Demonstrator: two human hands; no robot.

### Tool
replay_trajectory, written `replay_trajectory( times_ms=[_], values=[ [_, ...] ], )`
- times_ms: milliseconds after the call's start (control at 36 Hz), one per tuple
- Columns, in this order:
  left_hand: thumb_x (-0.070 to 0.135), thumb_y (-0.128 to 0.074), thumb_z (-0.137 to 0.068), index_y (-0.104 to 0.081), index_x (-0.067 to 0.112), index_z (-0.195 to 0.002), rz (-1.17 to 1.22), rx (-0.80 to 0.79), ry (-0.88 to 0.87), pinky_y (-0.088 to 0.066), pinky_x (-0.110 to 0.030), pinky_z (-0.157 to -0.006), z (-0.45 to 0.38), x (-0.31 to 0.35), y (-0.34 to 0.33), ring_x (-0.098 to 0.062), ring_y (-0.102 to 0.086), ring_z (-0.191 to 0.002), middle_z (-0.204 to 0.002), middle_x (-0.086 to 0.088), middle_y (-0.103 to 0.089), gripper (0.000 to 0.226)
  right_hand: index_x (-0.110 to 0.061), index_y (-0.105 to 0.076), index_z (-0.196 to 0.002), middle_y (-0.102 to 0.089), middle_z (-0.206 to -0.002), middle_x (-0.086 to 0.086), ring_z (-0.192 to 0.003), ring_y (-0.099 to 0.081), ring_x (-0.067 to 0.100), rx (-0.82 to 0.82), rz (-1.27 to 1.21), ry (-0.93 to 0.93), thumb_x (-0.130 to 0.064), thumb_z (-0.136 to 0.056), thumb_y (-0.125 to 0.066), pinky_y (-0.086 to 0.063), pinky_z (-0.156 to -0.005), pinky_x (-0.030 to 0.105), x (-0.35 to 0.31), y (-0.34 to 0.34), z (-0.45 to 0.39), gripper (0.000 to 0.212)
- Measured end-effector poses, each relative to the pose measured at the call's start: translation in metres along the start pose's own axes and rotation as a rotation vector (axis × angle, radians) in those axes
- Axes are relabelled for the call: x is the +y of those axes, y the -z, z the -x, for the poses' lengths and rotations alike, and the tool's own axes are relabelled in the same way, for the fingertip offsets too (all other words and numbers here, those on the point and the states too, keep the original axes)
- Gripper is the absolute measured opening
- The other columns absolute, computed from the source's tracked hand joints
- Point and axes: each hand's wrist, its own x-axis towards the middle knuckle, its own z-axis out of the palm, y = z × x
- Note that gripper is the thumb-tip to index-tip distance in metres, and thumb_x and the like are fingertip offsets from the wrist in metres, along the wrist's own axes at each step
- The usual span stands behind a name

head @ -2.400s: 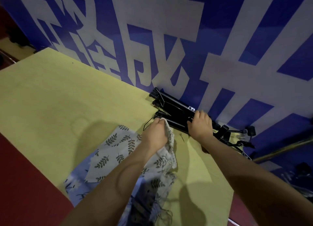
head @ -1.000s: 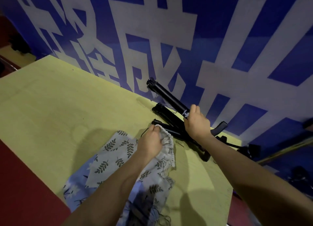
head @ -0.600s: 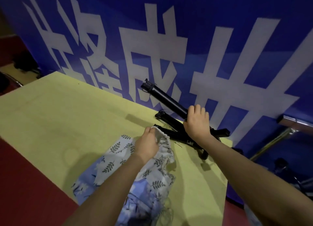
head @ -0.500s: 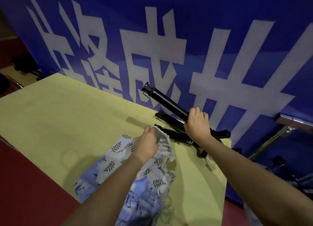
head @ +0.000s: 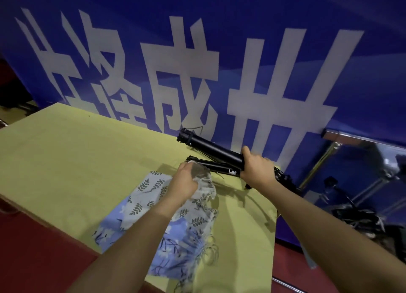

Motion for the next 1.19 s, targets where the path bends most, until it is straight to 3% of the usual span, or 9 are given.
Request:
replay_trajectory(
  times_ms=[250, 444, 583, 722, 861, 944, 1028, 1111, 1194],
  values=[
    [-0.002, -0.052, -0.087, -0.027, 0.009, -0.146, -0.051, -0.005, -0.012, -0.038, -0.029, -0.099, 0.016, -0.008, -0.009, -0.024, -0.043, -0.128, -0.152, -0.007, -0.026, 0.065, -0.022, -0.038, -0.122, -0.061, -0.100, 0.004, -0.086, -0.058, 0.027, -0.031, 0.038, 0.020, -0.018, -0.083, -0.056, -0.036, -0.065, 0.031, 0.029, -0.010, 0.047, 0.044],
    [-0.007, -0.056, -0.083, -0.030, 0.006, -0.143, 0.038, 0.012, 0.011, -0.033, -0.027, -0.105, 0.013, -0.011, -0.007, -0.028, -0.041, -0.130, -0.148, -0.007, -0.027, 0.067, -0.025, -0.036, -0.131, -0.060, -0.110, 0.005, -0.104, -0.056, 0.028, -0.099, 0.270, 0.118, -0.016, -0.084, -0.054, -0.041, -0.087, 0.038, 0.037, -0.026, 0.066, 0.051],
    [0.000, -0.059, -0.084, -0.017, 0.015, -0.150, -0.173, -0.077, -0.010, -0.037, -0.042, -0.109, 0.011, -0.022, -0.008, -0.032, -0.036, -0.133, -0.157, -0.001, -0.014, 0.080, -0.021, -0.038, -0.130, -0.058, -0.113, 0.007, -0.106, -0.054, 0.030, -0.080, 0.325, 0.181, -0.014, -0.086, -0.055, -0.038, -0.092, 0.040, 0.023, -0.031, 0.068, 0.048],
    [-0.002, -0.050, -0.087, -0.013, 0.023, -0.150, -0.296, -0.098, 0.021, -0.037, -0.048, -0.102, 0.011, -0.026, -0.007, -0.042, -0.021, -0.135, -0.157, 0.005, -0.013, 0.077, -0.017, -0.041, -0.126, -0.060, -0.110, 0.009, -0.102, -0.055, 0.032, -0.024, 0.371, 0.262, -0.010, -0.087, -0.055, -0.038, -0.090, 0.041, 0.013, -0.028, 0.058, 0.042],
    [0.010, -0.062, -0.086, -0.014, 0.025, -0.149, -0.347, -0.090, -0.026, -0.043, -0.035, -0.085, 0.008, -0.032, -0.004, -0.033, -0.027, -0.122, -0.155, 0.008, -0.018, 0.080, -0.017, -0.058, -0.106, -0.064, -0.081, 0.007, -0.073, -0.060, 0.028, 0.043, 0.497, 0.305, -0.012, -0.066, -0.078, -0.045, -0.072, 0.038, 0.011, -0.025, 0.043, 0.045],
    [-0.006, -0.051, -0.084, -0.021, 0.020, -0.147, -0.414, -0.006, -0.062, -0.046, -0.032, -0.079, 0.008, -0.027, 0.000, -0.029, -0.029, -0.117, -0.153, 0.007, -0.022, 0.075, -0.018, -0.058, -0.109, -0.063, -0.083, 0.006, -0.075, -0.060, 0.026, 0.042, 0.550, 0.354, -0.012, -0.063, -0.079, -0.044, -0.071, 0.037, 0.006, -0.019, 0.038, 0.051],
    [-0.014, -0.044, -0.080, -0.023, 0.016, -0.147, -0.404, -0.010, -0.094, -0.046, -0.035, -0.089, 0.008, -0.016, 0.002, -0.031, -0.030, -0.122, -0.153, 0.004, -0.023, 0.076, -0.013, -0.055, -0.115, -0.063, -0.091, 0.007, -0.083, -0.060, 0.027, 0.038, 0.590, 0.427, -0.011, -0.066, -0.077, -0.044, -0.076, 0.035, 0.001, -0.015, 0.037, 0.054],
    [-0.013, -0.046, -0.080, -0.023, 0.015, -0.148, -0.281, -0.095, -0.111, -0.036, -0.037, -0.104, 0.005, -0.008, 0.000, -0.031, -0.030, -0.131, -0.154, 0.000, -0.021, 0.077, -0.012, -0.063, -0.089, -0.061, -0.070, 0.004, -0.064, -0.058, 0.023, 0.121, 0.608, 0.466, -0.012, -0.048, -0.085, -0.045, -0.063, 0.031, -0.006, -0.010, 0.033, 0.047],
    [-0.010, -0.050, -0.082, -0.017, 0.015, -0.150, -0.160, -0.156, -0.158, -0.034, -0.030, -0.104, 0.003, -0.002, -0.004, -0.025, -0.036, -0.130, -0.151, 0.000, -0.024, 0.079, -0.012, -0.062, -0.082, -0.059, -0.067, 0.003, -0.061, -0.057, 0.023, 0.180, 0.617, 0.519, -0.012, -0.051, -0.082, -0.044, -0.062, 0.029, -0.012, -0.010, 0.030, 0.037]
  ],
)
